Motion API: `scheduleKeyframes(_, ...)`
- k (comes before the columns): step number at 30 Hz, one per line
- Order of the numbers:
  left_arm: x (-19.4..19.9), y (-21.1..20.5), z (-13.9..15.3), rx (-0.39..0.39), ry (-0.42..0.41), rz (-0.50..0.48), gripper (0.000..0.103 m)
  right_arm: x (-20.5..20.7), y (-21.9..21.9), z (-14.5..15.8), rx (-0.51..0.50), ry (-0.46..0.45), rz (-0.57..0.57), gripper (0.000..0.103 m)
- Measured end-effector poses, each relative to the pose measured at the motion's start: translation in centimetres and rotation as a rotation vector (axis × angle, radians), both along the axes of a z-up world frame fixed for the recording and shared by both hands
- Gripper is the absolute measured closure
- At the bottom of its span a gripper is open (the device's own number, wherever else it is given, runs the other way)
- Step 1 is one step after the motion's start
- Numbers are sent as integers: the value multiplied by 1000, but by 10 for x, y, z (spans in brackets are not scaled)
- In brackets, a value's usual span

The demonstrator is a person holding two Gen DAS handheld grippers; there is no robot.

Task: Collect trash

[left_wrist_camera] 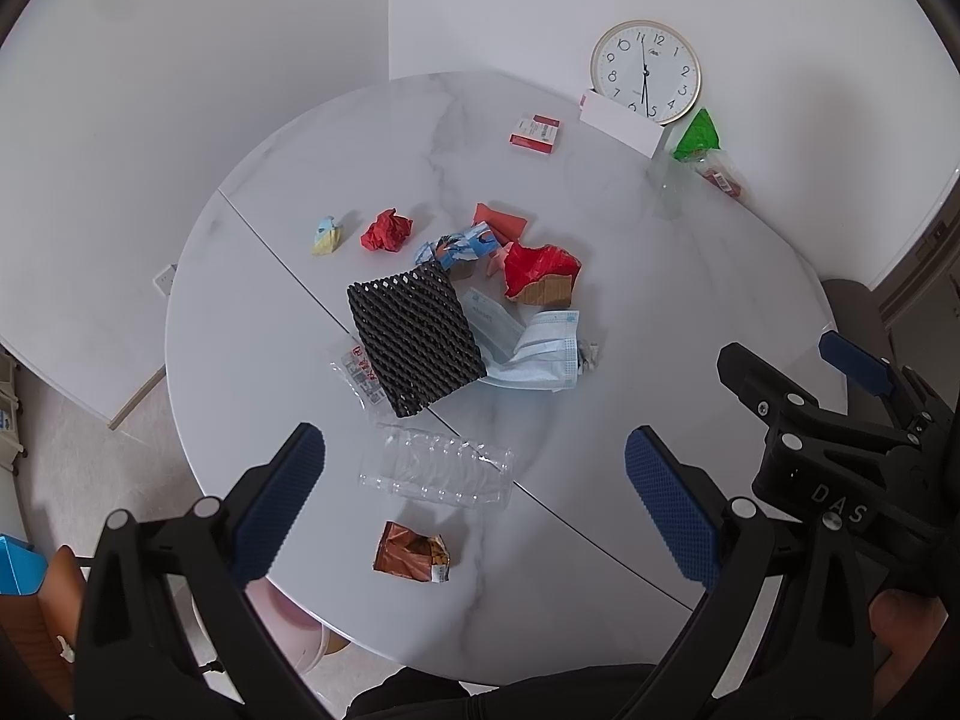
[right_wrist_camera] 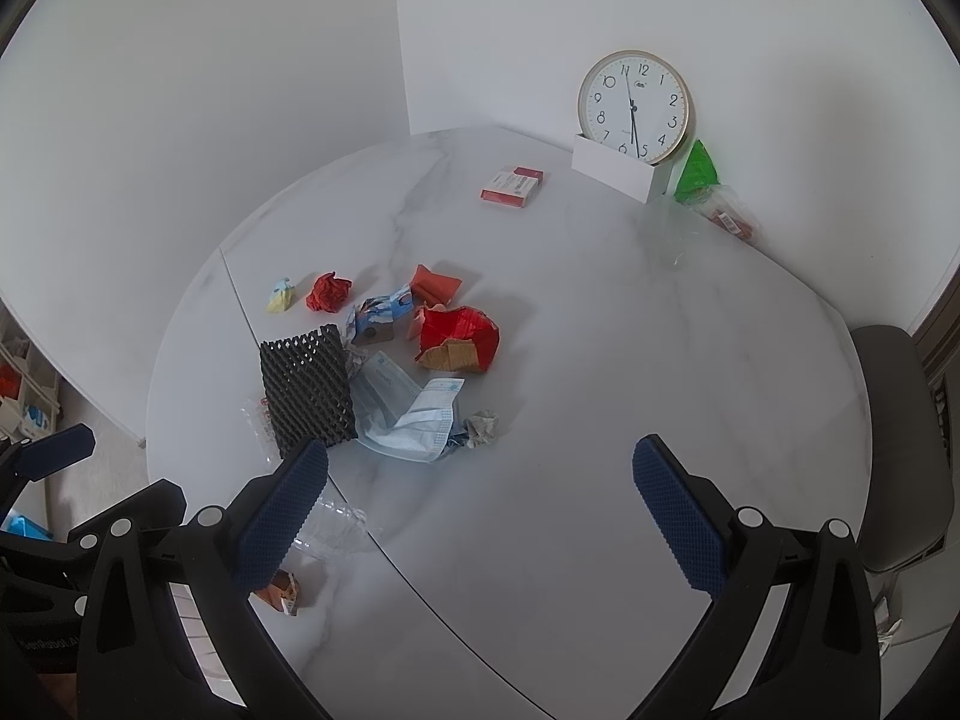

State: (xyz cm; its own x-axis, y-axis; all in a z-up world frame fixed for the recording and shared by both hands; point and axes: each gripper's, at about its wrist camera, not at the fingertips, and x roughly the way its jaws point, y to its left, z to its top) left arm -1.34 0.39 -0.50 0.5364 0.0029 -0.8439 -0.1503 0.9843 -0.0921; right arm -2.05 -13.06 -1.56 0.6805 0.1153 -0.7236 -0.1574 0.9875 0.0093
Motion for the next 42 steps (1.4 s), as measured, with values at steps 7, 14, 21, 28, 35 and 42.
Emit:
scheduleKeyframes(7,-1,0,0,1,0,-1,7,0,-1,0,0,0,1,2)
scheduleKeyframes(14,-1,0,1,1,0,0,7,-2,1,0,1,-1,4,2)
scheduleKeyframes(21,0,-1,0,2,1,1,7,-3,2,1,3,-2,4,2)
scheduleKeyframes(28,-1,0,1,2,2,2,7,-3,2,0,2,-1,6,2)
scheduleKeyframes(35,-9,6,2,-13,-9,22,7,-3,3,-3,6,5,17,2)
scheduleKeyframes(42,-18,27,-9,-27,-17,83,7,-4,11,-32,21,69,104,2)
